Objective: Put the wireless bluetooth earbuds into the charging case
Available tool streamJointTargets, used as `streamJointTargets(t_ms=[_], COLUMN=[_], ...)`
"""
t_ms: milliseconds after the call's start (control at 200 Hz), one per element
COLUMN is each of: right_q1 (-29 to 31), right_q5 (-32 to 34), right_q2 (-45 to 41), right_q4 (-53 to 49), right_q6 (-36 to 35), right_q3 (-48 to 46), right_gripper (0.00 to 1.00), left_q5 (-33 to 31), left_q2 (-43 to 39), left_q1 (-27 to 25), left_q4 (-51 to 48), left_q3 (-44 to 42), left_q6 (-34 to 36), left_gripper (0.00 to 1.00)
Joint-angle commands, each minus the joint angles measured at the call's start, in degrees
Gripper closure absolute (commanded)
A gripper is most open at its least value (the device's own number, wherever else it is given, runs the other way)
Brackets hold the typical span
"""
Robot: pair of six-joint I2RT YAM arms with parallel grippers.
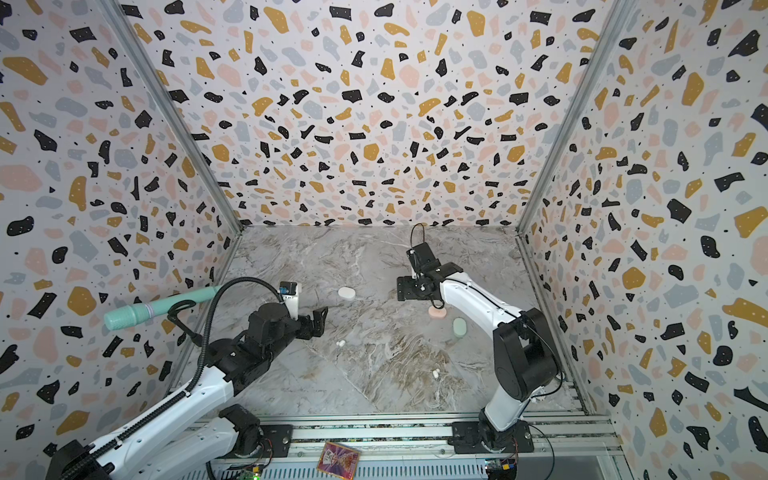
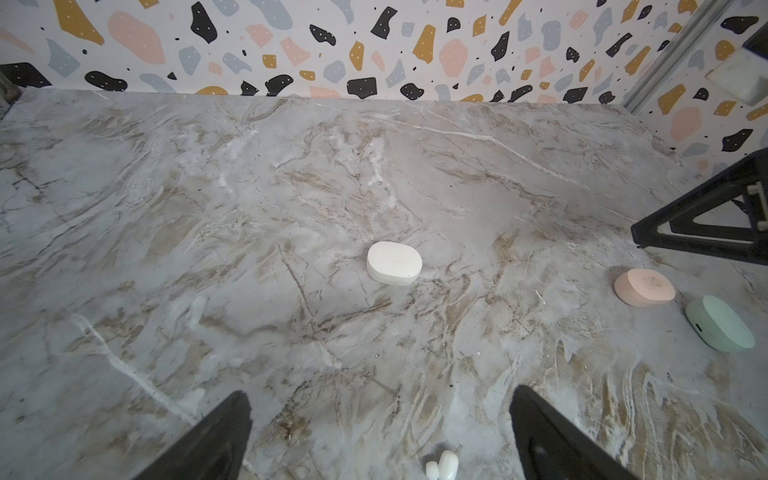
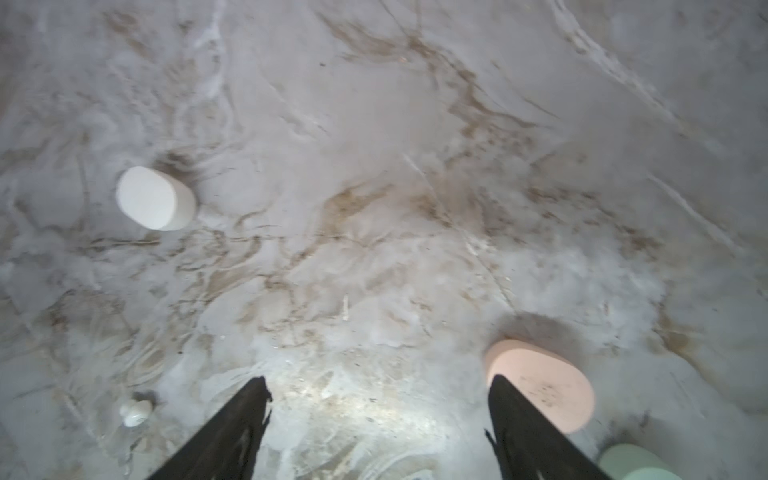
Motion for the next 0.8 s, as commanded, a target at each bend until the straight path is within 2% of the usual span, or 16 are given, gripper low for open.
streamJointTargets(t_ms=[0, 220, 365, 681, 796], right_q1=[3.34, 8.84, 10.11, 11.56, 11.91], right_q5=[-1.74, -2.69, -4.2, -6.87, -7.21], right_q2=[3.8, 16.28, 24.16, 40.02, 43.9], right_q4=[2.39, 6.35, 8.79, 5.26, 3.2], right_q6=[-0.11, -1.97, -2.28, -4.99, -5.88], right_q3=[3.58, 15.45, 24.06, 42.91, 47.63], right_gripper=[0.15, 0.14, 0.18, 0.31, 0.4], left_q5=[0.82, 1.53, 1.96, 3.27, 3.38], left_q2=[-1.32, -2.27, -2.19, -1.76, -1.72], left_q1=[0.92, 1.14, 1.28, 1.28, 1.28], left_q4=[0.3, 0.35, 0.68, 1.61, 1.92], left_q3=[1.55, 0.82, 0.73, 0.37, 0.3], left_q6=[-1.37, -2.22, -2.33, -2.46, -2.61], left_gripper=[0.02, 0.02, 0.02, 0.02, 0.02])
